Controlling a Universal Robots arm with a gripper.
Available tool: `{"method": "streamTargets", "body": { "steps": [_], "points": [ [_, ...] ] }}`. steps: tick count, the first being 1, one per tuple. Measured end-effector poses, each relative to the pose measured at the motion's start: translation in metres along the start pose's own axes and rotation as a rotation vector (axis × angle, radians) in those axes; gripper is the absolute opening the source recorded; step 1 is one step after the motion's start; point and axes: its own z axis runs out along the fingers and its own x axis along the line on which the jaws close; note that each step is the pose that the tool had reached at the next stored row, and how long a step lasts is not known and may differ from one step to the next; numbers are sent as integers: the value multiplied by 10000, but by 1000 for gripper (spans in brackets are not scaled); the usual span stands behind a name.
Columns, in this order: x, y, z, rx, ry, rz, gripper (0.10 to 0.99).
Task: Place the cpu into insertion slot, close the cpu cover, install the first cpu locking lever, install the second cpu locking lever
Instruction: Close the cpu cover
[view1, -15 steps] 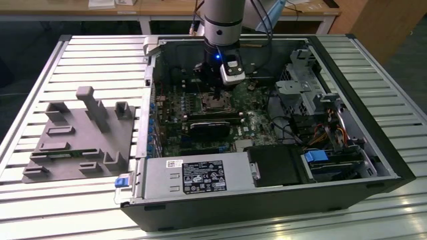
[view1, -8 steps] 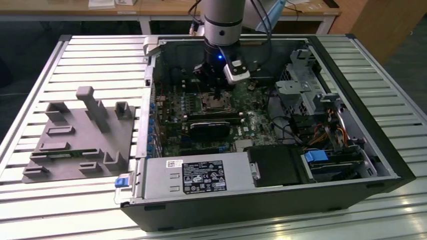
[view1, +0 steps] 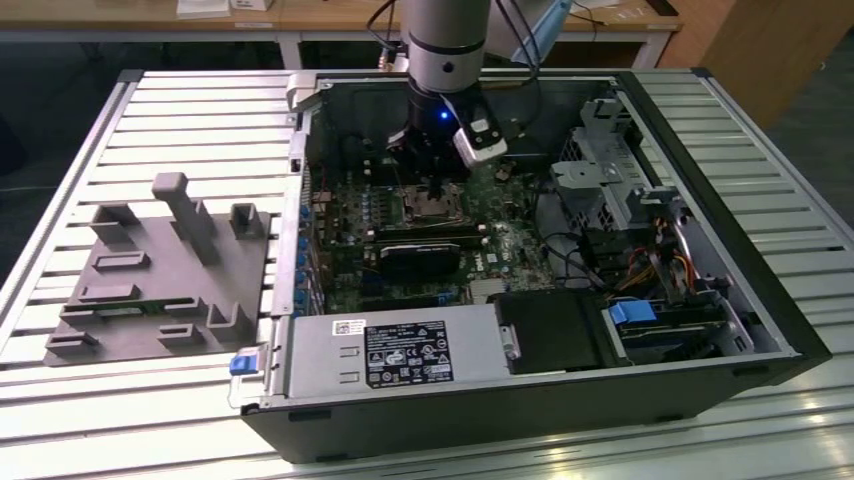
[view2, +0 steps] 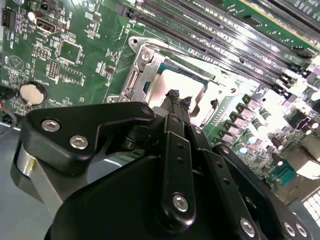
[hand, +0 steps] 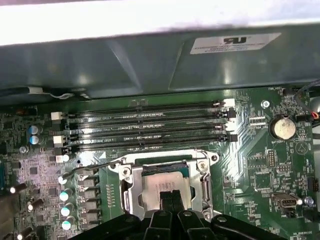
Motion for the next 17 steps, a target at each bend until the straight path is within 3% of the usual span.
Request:
{"method": "streamTargets", "body": {
  "steps": [2, 6, 17],
  "points": [
    [0, -5, 2, -91, 9, 2, 102],
    [-1, -15, 4, -424, 41, 8, 102],
    [3, -50, 11, -441, 41, 10, 102]
  ]
}}
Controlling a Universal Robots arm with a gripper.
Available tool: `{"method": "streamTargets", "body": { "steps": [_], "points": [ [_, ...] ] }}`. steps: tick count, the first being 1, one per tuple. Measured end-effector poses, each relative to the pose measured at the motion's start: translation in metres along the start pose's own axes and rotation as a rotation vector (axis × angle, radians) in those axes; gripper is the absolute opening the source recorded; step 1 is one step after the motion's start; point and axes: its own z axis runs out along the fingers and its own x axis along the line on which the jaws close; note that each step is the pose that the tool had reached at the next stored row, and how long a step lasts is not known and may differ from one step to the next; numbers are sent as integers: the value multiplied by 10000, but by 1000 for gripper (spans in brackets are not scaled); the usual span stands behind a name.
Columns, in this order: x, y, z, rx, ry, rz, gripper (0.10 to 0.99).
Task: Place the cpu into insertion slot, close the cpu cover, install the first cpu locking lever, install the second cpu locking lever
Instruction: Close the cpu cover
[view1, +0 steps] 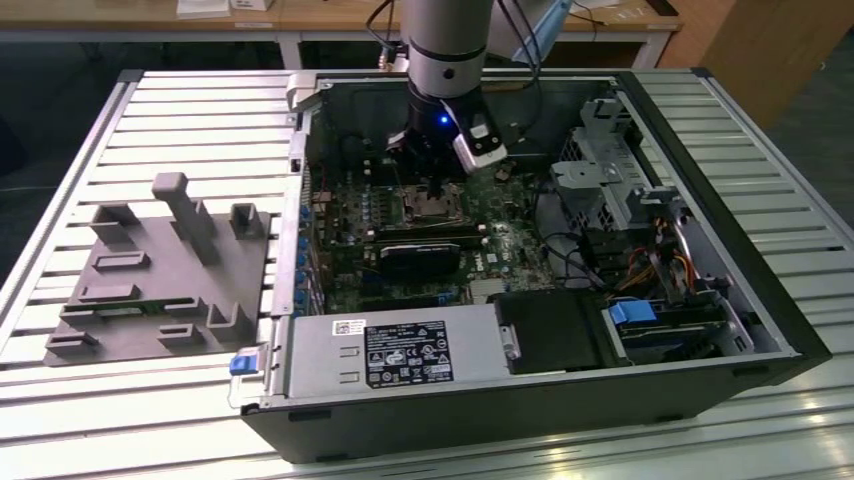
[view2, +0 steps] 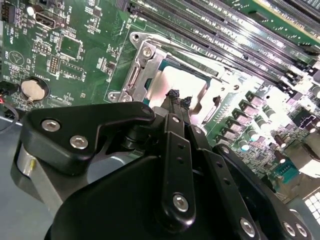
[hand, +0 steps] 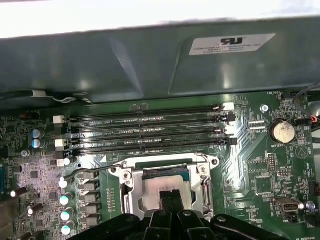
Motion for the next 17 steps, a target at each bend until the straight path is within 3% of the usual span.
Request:
{"method": "streamTargets", "body": {
  "steps": [8, 17],
  "points": [
    [135, -16, 19, 0, -43, -5, 102],
    [291, -33, 51, -14, -191, -11, 102]
  ]
}}
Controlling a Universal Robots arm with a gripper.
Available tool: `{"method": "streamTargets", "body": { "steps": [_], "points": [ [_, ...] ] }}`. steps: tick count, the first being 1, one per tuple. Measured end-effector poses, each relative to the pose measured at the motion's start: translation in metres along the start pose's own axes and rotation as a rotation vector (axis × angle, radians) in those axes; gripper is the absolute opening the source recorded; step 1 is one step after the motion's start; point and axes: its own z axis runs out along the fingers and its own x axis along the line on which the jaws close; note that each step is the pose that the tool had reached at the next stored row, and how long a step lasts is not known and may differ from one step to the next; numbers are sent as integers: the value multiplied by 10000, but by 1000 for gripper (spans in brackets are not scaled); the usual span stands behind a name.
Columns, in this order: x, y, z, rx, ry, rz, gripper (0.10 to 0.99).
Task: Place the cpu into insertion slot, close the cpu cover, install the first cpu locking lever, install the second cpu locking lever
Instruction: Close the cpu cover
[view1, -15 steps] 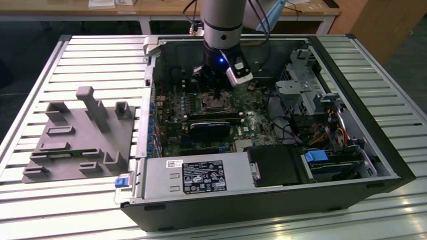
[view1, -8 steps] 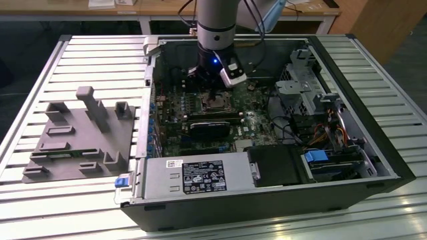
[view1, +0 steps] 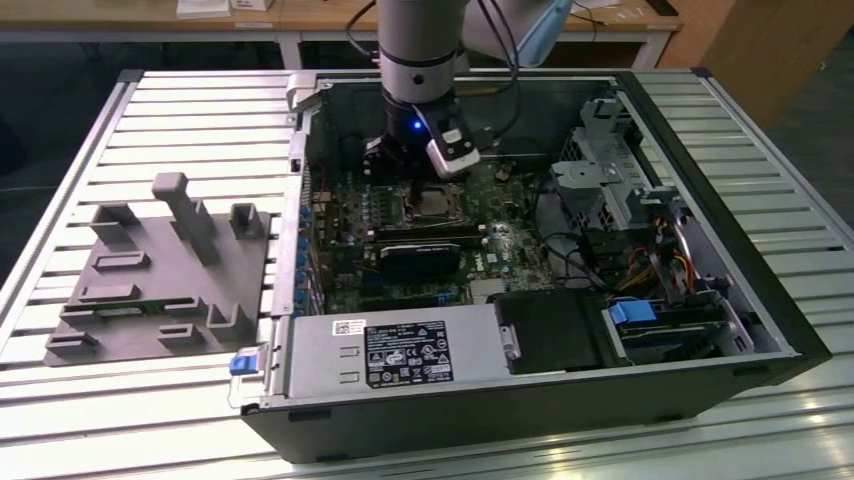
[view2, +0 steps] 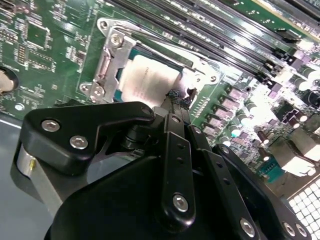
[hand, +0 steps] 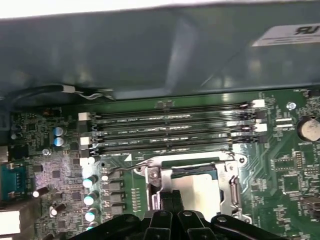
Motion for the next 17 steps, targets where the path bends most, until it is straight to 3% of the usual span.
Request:
{"method": "streamTargets", "body": {
  "steps": [5, 17],
  "points": [
    [45, -7, 32, -7, -64, -6, 102],
    [82, -14, 93, -8, -76, -42, 102]
  ]
}}
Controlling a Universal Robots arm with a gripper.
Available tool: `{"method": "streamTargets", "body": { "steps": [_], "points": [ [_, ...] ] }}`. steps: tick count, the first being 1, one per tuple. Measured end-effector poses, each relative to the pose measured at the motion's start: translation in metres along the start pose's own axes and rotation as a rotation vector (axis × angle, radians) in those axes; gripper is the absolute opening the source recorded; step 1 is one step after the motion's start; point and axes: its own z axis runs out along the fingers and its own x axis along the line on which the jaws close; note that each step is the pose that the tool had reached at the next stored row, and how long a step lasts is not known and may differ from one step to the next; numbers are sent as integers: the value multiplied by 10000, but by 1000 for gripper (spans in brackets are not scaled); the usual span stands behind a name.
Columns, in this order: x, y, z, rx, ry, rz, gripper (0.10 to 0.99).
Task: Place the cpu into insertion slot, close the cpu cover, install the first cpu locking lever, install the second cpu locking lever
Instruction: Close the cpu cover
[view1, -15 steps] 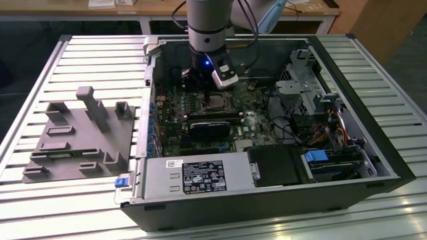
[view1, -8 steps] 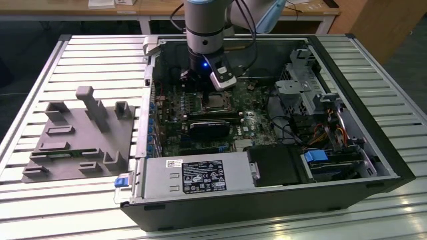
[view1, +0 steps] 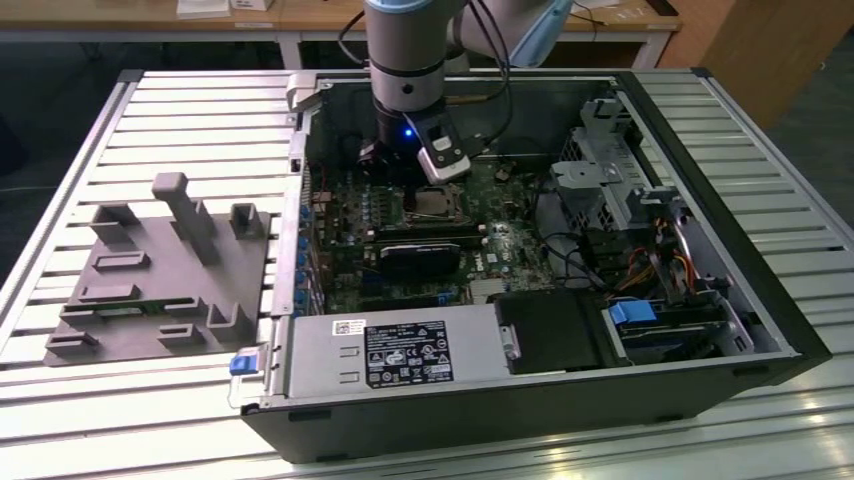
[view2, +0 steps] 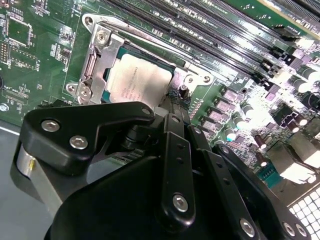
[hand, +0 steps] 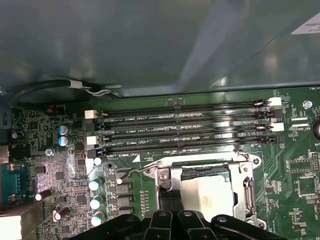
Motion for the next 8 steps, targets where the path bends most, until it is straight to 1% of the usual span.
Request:
{"method": "streamTargets", "body": {
  "steps": [6, 8],
  "points": [
    [1, 0, 1, -4, 0, 1, 102],
    [1, 1, -7, -26, 1, 3, 102]
  ]
}}
